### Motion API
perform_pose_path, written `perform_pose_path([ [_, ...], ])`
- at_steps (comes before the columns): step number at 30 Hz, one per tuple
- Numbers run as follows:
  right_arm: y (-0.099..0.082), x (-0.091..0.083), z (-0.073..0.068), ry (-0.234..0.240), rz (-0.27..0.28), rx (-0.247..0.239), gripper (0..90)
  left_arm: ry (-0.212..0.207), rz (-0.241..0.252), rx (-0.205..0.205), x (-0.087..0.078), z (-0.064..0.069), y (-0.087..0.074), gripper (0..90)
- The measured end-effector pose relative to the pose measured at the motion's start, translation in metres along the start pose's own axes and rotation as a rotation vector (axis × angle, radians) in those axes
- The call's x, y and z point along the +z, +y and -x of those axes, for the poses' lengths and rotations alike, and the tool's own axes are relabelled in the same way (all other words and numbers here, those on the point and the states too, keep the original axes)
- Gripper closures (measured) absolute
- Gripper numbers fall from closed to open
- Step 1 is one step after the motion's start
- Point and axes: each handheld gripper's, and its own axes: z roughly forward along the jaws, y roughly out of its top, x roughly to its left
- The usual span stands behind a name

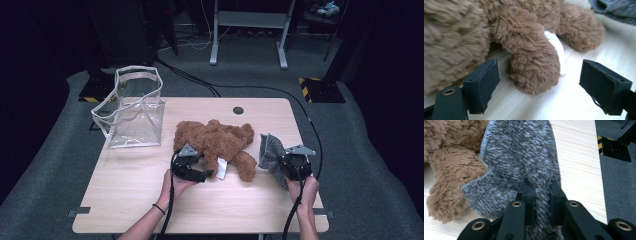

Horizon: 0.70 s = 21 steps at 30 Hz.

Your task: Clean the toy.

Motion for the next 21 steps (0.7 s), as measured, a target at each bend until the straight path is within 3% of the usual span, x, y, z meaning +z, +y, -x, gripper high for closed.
perform_pose_path([
  [7, -0.002, 0.001, -0.001, -0.005, -0.007, -0.001, 78.6, 0.080, -0.004, 0.019, 0.017, 0.008, 0.001, 18.0],
  [15, -0.003, 0.002, -0.001, -0.004, -0.009, 0.005, 78.4, 0.129, -0.018, 0.007, 0.030, 0.014, 0.001, 23.0],
  [19, -0.003, 0.003, -0.003, -0.001, -0.004, 0.016, 78.4, 0.206, 0.003, 0.029, 0.034, 0.021, 0.000, 28.6],
  [21, -0.004, 0.004, -0.004, 0.004, 0.001, 0.012, 78.4, 0.229, 0.021, 0.017, 0.035, 0.023, 0.000, 32.6],
])
